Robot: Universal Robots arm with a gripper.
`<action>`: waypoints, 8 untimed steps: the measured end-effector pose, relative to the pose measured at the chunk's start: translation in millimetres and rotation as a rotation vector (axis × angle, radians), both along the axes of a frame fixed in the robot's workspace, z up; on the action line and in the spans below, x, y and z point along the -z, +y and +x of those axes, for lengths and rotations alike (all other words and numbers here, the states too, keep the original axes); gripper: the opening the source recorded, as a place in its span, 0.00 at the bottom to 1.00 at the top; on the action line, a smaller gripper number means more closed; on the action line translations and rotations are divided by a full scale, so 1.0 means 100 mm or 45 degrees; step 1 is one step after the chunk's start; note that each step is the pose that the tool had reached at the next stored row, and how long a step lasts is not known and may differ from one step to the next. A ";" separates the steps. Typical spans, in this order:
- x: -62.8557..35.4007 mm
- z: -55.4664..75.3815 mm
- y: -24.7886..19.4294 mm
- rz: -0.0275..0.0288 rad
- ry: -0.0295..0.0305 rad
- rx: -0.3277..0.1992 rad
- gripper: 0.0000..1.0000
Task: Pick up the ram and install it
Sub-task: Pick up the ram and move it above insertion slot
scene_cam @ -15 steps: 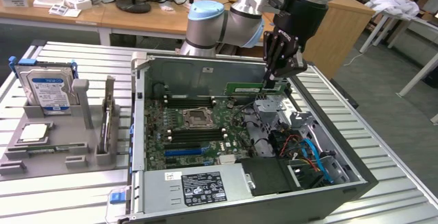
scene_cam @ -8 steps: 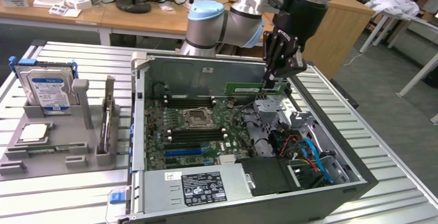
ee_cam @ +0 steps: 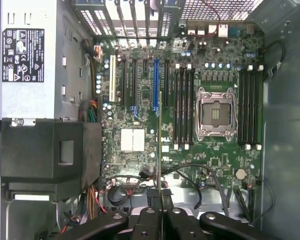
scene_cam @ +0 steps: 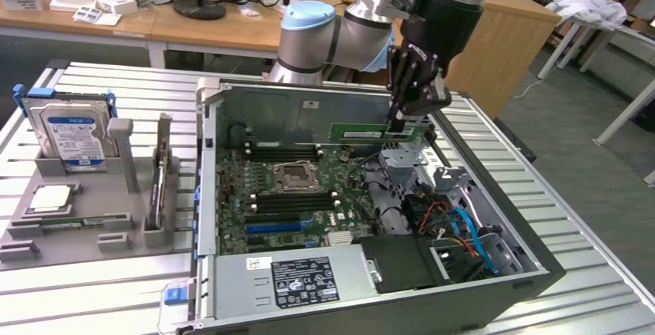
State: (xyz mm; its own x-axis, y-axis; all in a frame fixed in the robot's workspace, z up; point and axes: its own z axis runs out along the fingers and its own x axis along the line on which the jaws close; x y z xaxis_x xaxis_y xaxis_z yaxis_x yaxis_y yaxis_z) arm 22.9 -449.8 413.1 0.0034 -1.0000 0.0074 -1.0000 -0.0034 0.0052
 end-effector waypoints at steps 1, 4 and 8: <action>0.000 -0.02 0.000 0.0000 0.0000 0.000 0.12; 0.000 -0.06 0.001 0.0001 0.0000 0.000 0.12; 0.000 -0.11 0.003 0.0000 0.0000 0.000 0.12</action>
State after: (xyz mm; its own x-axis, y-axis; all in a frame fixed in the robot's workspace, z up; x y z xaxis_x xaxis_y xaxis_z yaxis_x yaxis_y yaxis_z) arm 11.6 -449.5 413.1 0.0034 -1.0000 0.0074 -1.0000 -0.0034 0.0052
